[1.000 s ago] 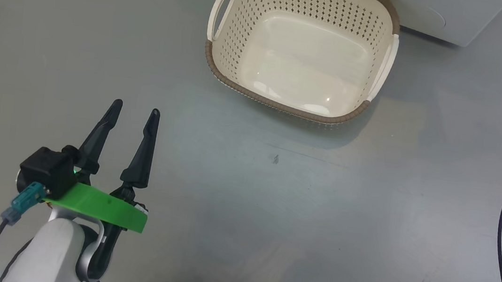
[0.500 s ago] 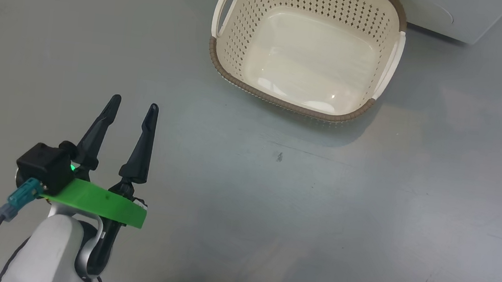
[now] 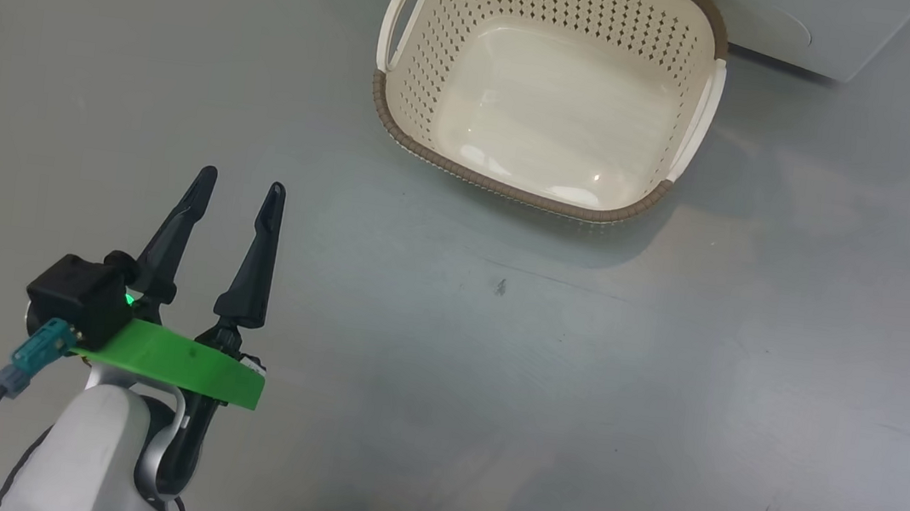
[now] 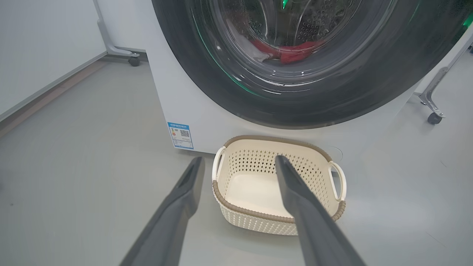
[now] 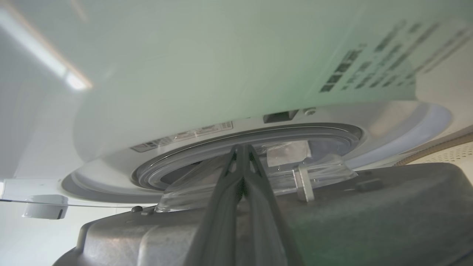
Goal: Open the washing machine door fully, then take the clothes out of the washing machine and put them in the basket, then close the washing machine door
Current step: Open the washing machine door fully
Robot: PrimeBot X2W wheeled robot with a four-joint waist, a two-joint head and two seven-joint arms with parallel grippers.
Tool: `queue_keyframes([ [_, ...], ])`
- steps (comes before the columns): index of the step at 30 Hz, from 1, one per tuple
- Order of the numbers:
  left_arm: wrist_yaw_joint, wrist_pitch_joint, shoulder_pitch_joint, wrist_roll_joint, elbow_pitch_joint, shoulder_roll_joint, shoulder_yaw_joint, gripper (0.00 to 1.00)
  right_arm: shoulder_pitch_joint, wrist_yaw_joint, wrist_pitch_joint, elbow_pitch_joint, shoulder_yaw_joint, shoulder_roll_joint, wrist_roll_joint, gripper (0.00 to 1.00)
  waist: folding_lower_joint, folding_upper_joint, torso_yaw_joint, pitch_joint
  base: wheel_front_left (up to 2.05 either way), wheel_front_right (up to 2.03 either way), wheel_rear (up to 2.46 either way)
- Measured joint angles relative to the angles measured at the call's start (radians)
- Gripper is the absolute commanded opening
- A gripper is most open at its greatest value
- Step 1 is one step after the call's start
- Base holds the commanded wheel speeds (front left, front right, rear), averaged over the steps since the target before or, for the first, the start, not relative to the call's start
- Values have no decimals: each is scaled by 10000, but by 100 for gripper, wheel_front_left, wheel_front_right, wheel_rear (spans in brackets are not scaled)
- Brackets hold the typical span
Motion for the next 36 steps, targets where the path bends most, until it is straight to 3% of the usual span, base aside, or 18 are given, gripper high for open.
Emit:
queue_keyframes([
  [36, 0, 0, 281, 408, 176, 132, 46, 100, 1692, 25, 1465, 479, 230, 334, 872, 0, 0, 0, -518, -1378, 0, 0, 0],
])
